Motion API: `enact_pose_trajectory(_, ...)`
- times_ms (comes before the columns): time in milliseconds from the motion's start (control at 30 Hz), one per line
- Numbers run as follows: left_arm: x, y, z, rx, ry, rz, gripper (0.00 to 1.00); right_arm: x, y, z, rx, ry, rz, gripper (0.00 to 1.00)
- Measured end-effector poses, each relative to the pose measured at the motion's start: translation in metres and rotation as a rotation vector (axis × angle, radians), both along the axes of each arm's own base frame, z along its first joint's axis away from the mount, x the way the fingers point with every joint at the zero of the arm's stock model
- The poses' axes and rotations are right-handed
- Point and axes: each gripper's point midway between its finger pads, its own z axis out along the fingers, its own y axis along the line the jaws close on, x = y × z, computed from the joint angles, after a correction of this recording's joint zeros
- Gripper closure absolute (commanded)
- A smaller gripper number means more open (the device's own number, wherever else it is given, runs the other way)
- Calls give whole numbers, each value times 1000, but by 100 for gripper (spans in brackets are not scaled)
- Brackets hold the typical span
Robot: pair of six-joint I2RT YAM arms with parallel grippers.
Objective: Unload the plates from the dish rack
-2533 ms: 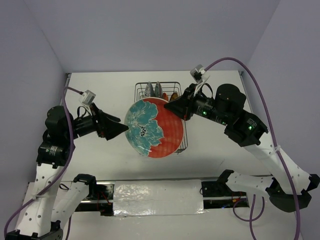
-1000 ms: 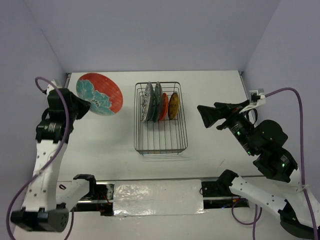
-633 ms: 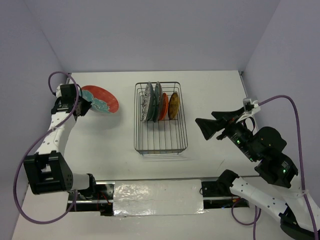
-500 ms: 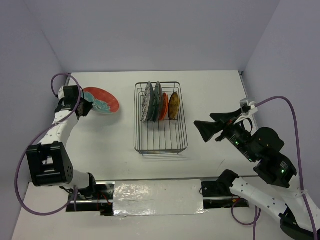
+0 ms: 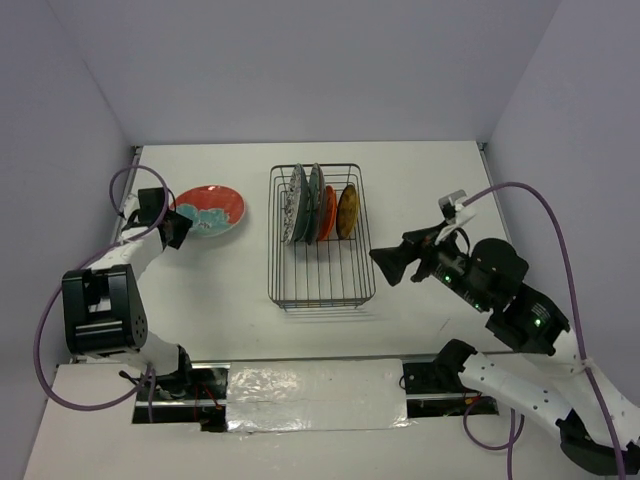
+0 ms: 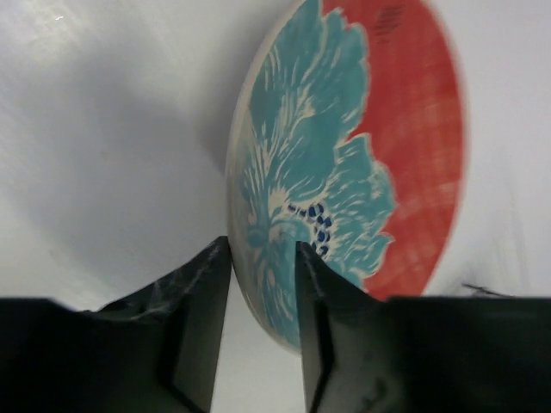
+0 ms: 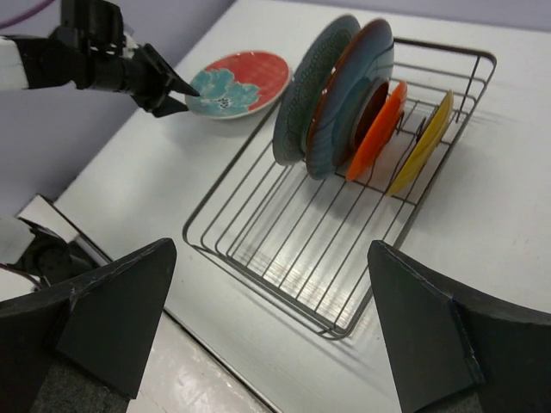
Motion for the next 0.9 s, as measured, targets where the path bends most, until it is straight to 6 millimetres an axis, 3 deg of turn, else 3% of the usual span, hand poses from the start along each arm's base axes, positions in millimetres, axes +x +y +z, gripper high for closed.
enact_pose_trajectory(233,-30,11,-44,-34,138,79,24,30,24,-34,-124,128,-17,0)
enact_pose_trajectory(367,-40,15,-44,-29,179,102,2,55,32,-51,-206,209,-89,0)
enact_pose_trajectory(433,-44,16,-35,-15,197,93,0,70,32,-51,-234,237,-153,0)
enact_pose_trajectory(500,-46,17,-15,8,179,90,0,88,33,-47,-250,248,-227,0)
enact_pose_trajectory(567,-47,19,22,55,124,75,1,104,34,-44,-260,253,-299,0)
enact_pose_trajectory(667,-52,18,96,161,-7,41,0,122,34,-44,-295,258,-389,0)
enact_pose_trajectory(767,-65,-1,174,281,-218,-69,0,140,47,-42,-348,256,-452,0)
enact_pose_trajectory(833,-81,-14,200,344,-301,-151,0,151,58,-40,-393,255,-492,4)
enact_pose_trajectory(900,-99,-18,208,405,-329,-206,0,163,72,-37,-436,246,-524,9)
